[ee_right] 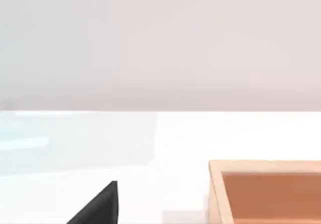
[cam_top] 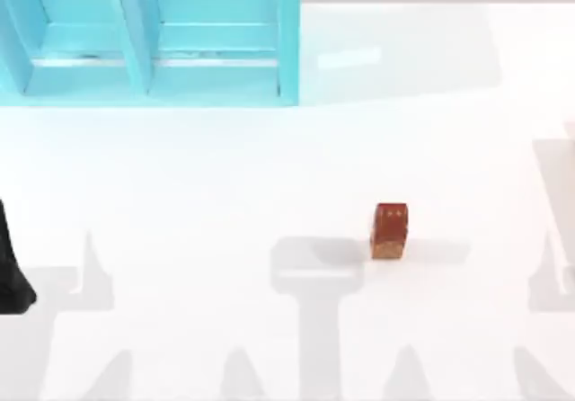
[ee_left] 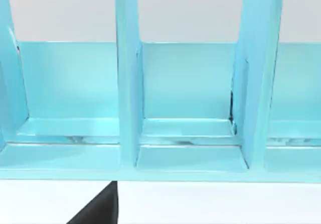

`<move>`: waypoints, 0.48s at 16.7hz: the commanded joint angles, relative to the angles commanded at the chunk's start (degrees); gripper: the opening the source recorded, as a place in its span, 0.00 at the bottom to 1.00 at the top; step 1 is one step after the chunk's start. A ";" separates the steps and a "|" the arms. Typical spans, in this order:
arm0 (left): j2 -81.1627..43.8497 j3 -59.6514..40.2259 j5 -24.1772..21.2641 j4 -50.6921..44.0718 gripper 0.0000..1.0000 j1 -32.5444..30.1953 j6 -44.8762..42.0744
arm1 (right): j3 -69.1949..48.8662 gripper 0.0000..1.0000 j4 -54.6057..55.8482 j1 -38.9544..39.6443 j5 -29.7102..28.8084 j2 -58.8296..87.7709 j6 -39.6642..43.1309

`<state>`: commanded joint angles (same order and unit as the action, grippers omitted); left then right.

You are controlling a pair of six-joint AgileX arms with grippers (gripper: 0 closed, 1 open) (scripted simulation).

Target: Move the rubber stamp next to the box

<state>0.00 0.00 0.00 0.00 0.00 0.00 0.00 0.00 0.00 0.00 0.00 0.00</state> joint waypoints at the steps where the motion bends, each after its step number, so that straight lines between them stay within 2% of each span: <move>1: 0.00 0.00 0.00 0.00 1.00 0.00 0.00 | 0.00 1.00 0.00 0.00 0.00 0.00 0.00; 4: 0.00 0.00 0.00 0.00 1.00 0.00 0.00 | -1.75 1.00 -1.35 1.33 -0.05 1.75 -1.07; 8: 0.00 0.00 0.00 0.00 1.00 0.00 0.00 | -12.55 1.00 -8.98 8.14 -0.26 12.57 -6.77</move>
<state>0.00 0.00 0.00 0.00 0.00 0.00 -12.55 -8.98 8.14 -0.26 12.57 -6.77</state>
